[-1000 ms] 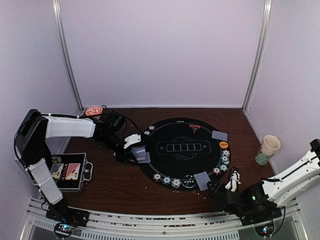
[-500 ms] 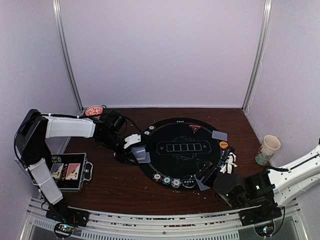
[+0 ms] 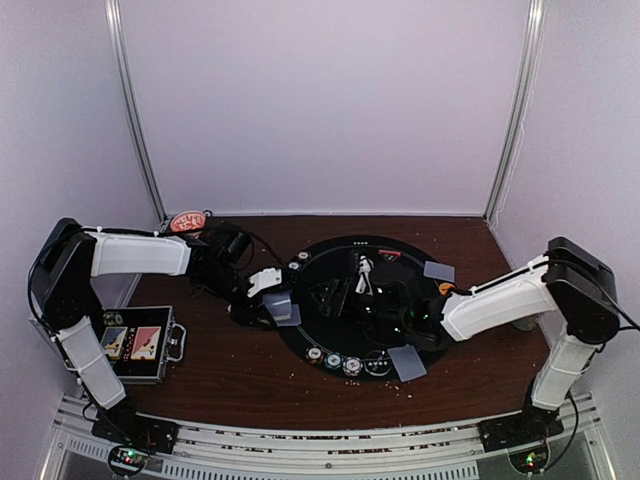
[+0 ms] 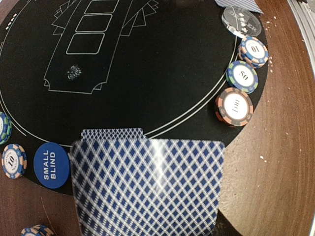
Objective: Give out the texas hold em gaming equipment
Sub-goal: Pick up the poker card from the face-down deck piles, then flop the poker card in the community card area.
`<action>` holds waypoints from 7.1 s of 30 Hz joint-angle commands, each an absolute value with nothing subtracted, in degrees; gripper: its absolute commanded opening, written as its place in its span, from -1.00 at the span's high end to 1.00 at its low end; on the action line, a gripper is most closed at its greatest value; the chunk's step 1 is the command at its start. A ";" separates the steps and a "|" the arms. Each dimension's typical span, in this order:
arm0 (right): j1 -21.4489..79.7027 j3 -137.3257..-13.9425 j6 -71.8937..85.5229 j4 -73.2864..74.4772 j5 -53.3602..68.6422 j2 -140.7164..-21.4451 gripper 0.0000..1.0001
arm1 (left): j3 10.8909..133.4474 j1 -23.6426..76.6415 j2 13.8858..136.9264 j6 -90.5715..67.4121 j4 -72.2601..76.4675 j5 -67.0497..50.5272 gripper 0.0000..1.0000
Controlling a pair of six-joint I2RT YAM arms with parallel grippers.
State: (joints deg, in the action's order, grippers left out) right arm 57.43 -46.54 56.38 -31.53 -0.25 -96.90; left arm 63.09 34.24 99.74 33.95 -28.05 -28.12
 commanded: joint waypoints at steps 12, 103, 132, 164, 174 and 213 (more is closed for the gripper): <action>53.64 -61.11 54.05 -38.32 24.35 -114.15 -0.50 | 62.93 34.20 98.01 34.29 -26.90 -29.57 0.03; 52.38 -58.38 48.28 -31.28 15.18 -106.27 1.00 | 63.45 34.19 99.96 34.94 -27.16 -30.12 0.03; 49.16 -62.16 -23.83 -14.94 -19.10 -100.50 1.00 | 65.57 29.30 100.89 32.98 -27.21 -30.76 0.04; 52.75 -76.15 -49.57 -14.10 -15.20 -123.18 1.00 | 65.48 29.13 100.28 33.05 -27.16 -31.99 0.04; 51.01 -73.52 -49.01 -12.53 -13.31 -123.05 1.00 | 65.57 29.00 100.52 33.09 -27.07 -31.73 0.04; 53.62 -54.94 -23.77 -11.28 -16.83 -95.53 -0.36 | 65.48 28.79 99.89 33.04 -27.16 -32.13 0.04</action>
State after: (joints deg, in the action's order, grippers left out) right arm 53.74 -59.27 -33.06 -10.98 -13.17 -101.25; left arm 64.20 29.02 100.82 33.08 -28.64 -30.79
